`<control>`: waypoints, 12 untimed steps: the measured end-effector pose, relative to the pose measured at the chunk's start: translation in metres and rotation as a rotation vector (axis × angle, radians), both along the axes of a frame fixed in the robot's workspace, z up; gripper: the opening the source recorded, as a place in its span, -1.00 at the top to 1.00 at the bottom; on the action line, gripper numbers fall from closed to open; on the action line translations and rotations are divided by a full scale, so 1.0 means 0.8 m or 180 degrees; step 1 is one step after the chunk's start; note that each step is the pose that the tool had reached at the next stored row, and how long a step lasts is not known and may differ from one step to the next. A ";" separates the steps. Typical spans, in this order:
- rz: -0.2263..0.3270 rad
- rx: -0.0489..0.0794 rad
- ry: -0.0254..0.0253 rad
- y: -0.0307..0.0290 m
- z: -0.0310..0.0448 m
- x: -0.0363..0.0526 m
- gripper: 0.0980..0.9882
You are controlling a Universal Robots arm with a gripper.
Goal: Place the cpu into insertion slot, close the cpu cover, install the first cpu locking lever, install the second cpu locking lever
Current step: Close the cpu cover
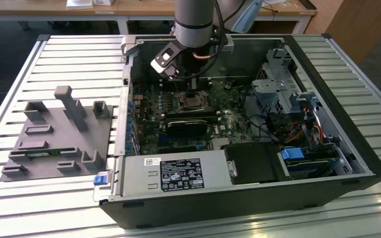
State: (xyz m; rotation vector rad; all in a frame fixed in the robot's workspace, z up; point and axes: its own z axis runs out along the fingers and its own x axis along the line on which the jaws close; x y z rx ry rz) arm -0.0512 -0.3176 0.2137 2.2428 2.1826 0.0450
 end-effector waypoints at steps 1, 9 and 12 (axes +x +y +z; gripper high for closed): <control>0.0000 0.0000 0.0000 0.0000 -0.0004 -0.002 0.98; 0.0000 0.0000 0.0000 0.0001 -0.0084 -0.010 0.98; 0.0001 0.0000 0.0000 0.0001 -0.0121 -0.011 0.98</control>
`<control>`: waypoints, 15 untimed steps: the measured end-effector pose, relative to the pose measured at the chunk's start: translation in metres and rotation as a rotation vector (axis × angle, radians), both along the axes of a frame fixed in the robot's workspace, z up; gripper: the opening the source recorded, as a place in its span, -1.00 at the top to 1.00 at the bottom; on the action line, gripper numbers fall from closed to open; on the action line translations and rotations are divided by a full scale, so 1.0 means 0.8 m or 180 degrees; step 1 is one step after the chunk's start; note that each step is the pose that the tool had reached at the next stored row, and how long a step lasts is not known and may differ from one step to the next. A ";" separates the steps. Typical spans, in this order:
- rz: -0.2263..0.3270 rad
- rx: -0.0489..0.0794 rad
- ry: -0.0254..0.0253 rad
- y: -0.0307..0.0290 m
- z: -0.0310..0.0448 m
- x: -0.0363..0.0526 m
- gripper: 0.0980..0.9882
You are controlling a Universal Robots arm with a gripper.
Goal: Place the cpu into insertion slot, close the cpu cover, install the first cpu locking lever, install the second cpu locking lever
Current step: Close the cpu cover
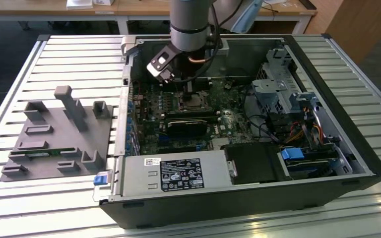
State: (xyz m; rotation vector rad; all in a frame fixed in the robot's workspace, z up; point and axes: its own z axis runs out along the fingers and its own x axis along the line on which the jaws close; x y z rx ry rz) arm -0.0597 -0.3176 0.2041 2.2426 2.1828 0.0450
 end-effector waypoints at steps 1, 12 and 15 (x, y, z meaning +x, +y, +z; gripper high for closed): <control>0.0000 0.0000 0.0000 0.0000 -0.0012 0.000 0.98; 0.0000 0.0002 0.0000 0.0002 -0.0056 0.011 0.98; -0.0001 0.0005 -0.0002 0.0006 0.0004 0.011 0.98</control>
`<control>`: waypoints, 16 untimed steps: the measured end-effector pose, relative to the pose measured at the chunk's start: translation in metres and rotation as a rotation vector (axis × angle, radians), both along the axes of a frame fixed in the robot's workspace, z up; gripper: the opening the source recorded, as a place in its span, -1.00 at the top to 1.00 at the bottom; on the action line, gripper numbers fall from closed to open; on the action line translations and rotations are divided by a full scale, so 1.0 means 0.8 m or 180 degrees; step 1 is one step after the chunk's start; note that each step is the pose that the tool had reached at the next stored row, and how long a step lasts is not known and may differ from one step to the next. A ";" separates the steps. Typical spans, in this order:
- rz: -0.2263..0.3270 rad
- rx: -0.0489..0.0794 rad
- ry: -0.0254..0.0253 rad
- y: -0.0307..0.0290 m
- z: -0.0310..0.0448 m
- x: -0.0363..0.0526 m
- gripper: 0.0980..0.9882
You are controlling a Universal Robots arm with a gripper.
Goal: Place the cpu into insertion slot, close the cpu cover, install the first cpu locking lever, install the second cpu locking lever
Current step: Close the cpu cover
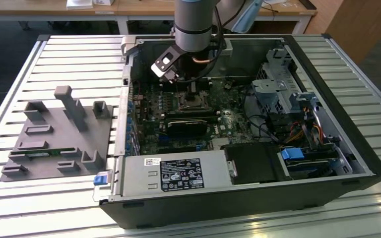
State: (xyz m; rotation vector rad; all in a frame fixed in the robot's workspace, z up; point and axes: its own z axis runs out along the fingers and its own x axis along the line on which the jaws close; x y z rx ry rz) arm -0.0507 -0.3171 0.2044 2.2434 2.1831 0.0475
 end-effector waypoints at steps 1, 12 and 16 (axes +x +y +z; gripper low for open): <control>0.0000 -0.0003 0.0002 -0.0002 0.0035 0.000 0.98; 0.0000 -0.0003 0.0002 -0.0001 0.0069 -0.008 0.98; 0.0000 -0.0002 0.0002 -0.0003 0.0068 -0.001 0.98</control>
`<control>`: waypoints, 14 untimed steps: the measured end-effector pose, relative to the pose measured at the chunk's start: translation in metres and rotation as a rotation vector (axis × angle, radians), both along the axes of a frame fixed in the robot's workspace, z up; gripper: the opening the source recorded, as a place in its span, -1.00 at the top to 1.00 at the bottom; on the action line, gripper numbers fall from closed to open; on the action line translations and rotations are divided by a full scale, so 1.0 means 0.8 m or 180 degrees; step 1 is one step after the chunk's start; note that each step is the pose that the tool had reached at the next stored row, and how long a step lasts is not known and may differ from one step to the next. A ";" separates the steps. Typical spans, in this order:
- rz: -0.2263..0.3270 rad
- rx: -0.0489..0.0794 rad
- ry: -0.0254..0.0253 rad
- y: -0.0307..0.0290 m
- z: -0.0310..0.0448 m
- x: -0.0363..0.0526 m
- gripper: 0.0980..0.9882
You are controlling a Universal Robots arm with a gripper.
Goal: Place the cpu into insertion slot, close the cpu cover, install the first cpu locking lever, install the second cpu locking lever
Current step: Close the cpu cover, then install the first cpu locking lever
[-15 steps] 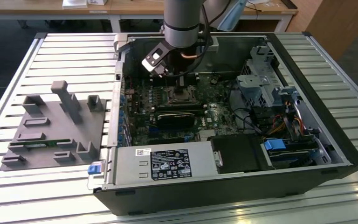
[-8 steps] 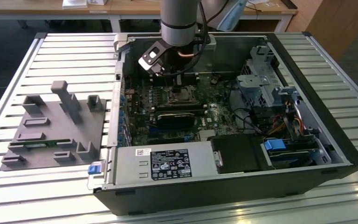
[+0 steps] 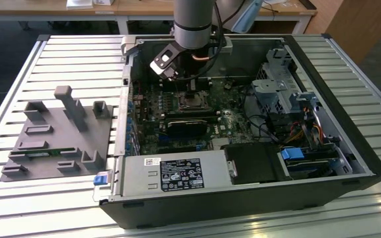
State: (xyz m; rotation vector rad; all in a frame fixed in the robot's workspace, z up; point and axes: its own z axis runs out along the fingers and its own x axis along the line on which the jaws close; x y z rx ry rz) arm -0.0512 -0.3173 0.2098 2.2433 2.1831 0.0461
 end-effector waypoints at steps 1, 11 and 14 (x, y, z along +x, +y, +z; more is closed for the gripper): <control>0.0000 0.0000 0.0000 0.0000 0.0000 0.002 0.98; 0.0000 0.0003 0.0001 0.0000 -0.0001 0.014 0.98; 0.0000 0.0004 0.0001 0.0000 0.0000 0.014 0.98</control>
